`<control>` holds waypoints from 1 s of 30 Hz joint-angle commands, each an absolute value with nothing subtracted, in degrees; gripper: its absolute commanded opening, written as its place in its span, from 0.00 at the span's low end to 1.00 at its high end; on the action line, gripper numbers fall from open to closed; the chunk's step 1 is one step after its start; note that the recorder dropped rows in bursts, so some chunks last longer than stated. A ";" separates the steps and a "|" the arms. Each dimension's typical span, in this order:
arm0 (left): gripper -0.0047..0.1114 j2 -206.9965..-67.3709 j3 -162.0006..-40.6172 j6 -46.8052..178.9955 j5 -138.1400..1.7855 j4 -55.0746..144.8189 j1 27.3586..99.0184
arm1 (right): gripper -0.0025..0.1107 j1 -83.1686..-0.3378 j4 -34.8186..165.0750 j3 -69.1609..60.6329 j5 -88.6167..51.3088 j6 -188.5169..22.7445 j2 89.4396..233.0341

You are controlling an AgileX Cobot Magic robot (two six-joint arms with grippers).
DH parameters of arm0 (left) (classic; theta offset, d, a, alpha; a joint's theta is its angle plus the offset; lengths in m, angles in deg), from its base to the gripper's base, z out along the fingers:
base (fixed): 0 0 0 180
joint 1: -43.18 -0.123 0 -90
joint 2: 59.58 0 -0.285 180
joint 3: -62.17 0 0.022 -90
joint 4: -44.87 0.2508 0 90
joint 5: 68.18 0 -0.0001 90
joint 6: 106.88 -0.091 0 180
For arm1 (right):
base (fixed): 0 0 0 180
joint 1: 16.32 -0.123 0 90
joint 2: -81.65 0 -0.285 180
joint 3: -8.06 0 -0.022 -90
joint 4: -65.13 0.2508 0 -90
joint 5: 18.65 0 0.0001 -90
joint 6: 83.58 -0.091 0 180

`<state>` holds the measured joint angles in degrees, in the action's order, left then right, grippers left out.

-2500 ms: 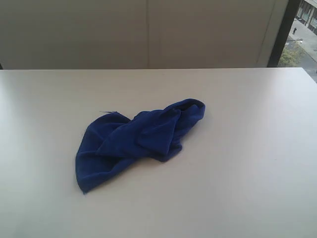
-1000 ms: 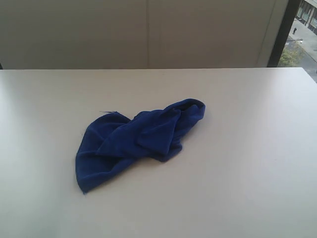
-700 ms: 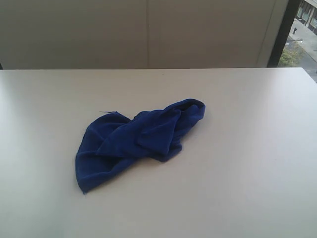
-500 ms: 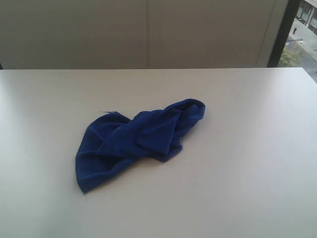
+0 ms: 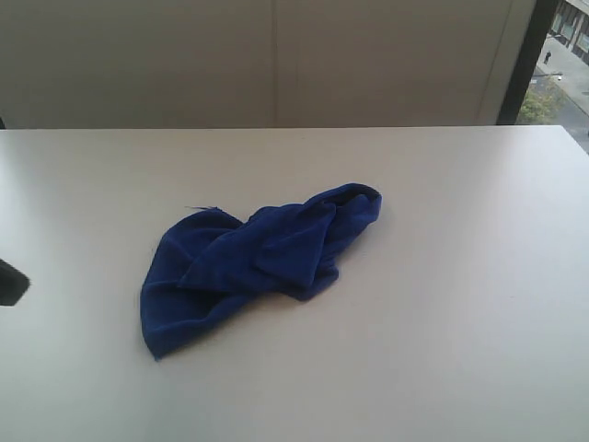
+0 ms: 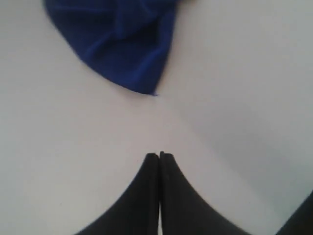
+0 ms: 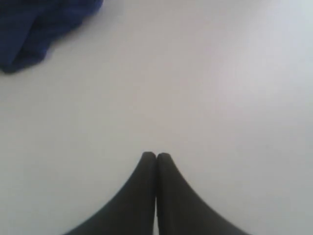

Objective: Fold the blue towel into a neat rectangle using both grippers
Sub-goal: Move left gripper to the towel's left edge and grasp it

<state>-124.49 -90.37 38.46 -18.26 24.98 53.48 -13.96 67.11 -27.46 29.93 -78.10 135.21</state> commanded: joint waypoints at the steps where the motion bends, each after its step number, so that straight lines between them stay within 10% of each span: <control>1: 0.04 -136.60 -94.08 28.61 -19.00 23.49 59.30 | 0.02 -15.55 73.86 -23.57 36.51 -72.69 143.16; 8: 0.07 -150.64 -94.07 15.76 -29.86 23.49 67.75 | 0.02 -16.32 80.38 -23.45 38.61 -65.78 146.33; 18: 0.55 -162.33 -94.07 6.28 -36.61 23.26 69.36 | 0.02 -16.32 80.38 -23.45 40.39 -65.78 145.96; 30: 0.55 -167.62 -94.07 5.14 -42.67 23.02 69.36 | 0.02 -16.32 80.38 -23.45 39.55 -65.78 145.96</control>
<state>-166.76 -93.75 5.56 -42.59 23.71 69.20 -16.32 80.18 -23.85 39.88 -66.50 146.20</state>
